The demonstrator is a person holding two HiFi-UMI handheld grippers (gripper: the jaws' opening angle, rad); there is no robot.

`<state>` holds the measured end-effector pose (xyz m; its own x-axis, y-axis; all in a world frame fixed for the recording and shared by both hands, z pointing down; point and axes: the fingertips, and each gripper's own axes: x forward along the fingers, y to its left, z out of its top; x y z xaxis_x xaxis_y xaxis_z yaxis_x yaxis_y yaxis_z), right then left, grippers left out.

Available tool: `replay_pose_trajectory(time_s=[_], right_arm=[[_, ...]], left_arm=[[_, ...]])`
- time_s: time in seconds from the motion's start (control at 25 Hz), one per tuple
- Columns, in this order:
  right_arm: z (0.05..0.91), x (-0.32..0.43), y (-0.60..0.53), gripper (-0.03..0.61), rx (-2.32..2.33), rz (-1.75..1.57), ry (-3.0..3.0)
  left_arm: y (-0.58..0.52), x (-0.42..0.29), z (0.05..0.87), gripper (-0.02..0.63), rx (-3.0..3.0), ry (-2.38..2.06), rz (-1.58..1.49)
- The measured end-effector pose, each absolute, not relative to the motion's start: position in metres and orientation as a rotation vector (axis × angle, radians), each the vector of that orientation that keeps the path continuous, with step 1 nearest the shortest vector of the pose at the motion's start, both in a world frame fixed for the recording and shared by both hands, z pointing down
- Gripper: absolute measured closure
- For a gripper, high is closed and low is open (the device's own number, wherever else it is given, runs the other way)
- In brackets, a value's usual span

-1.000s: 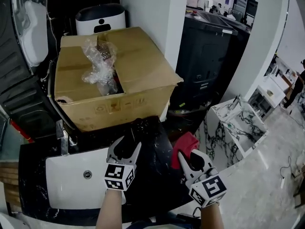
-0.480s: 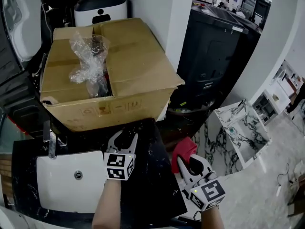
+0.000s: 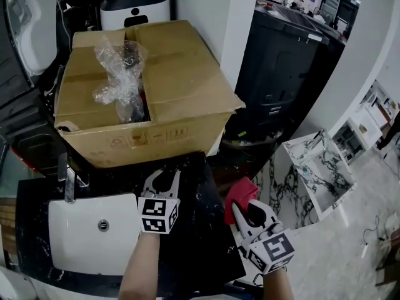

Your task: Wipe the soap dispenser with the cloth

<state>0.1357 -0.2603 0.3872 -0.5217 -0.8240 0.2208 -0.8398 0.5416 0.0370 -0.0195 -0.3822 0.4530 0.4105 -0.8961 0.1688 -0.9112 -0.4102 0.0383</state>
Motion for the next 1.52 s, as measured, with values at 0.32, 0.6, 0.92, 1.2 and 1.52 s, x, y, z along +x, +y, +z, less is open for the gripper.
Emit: replay_pose_trajectory(time_s=[0.32,0.6,0.92,1.2,1.52], right_arm=[[0.378,0.104,-0.239,0.528,1.383,0.086,-2.606],[0.381,0.075,-0.215,0.528,1.389,0.197,-2.656],[0.388,0.056,-0.196,0.528,1.387,0.334,-2.692],[0.405,0.025,-0.179,0.528,1.234,0.313,-2.671],[0.443,-0.020,-0.168,0.528,0.992,0.304,-2.589]], left_arm=[[-0.329,-0.032,0.439,0.522,2.506,-1.514,0.039],[-0.274,-0.055,0.430,0.522,2.462,-1.419,-0.133],[-0.221,-0.077,0.449,0.522,2.353,-1.316,-0.339],[-0.199,-0.089,0.457,0.522,2.349,-1.312,-0.361],[-0.190,-0.095,0.461,0.522,2.348,-1.292,-0.319]])
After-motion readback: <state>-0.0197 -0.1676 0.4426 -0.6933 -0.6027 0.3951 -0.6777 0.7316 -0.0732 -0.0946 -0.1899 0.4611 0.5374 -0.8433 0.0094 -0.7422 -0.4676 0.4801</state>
